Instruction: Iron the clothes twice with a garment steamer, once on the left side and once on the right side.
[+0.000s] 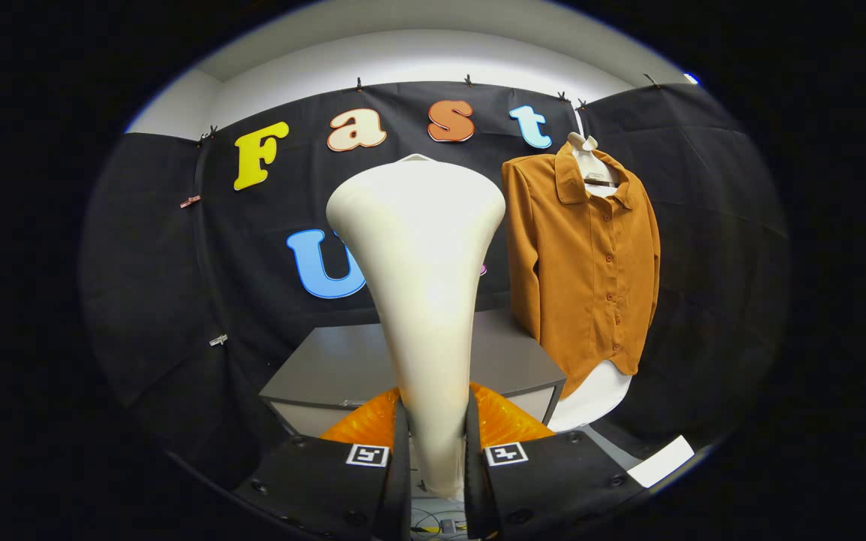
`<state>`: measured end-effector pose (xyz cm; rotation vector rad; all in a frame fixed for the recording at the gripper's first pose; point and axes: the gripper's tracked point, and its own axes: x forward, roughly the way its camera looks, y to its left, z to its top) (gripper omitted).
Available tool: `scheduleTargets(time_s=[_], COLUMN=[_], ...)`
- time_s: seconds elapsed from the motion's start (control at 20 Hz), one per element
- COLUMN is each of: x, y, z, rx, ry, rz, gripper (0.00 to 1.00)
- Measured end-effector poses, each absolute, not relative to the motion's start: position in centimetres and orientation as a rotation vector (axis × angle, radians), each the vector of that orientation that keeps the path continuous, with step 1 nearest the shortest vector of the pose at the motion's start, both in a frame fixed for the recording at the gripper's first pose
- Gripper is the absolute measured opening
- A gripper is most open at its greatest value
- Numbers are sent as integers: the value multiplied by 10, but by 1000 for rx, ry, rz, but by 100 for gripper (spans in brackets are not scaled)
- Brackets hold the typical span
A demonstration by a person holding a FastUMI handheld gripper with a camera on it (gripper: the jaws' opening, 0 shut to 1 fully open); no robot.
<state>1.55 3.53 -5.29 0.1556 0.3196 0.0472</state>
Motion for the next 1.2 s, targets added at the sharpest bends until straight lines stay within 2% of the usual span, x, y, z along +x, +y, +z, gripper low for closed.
scheduleTargets(time_s=[1.2], x=[17], y=[37], z=[-55], rx=[147], ry=[323], rz=[38], gripper=[32])
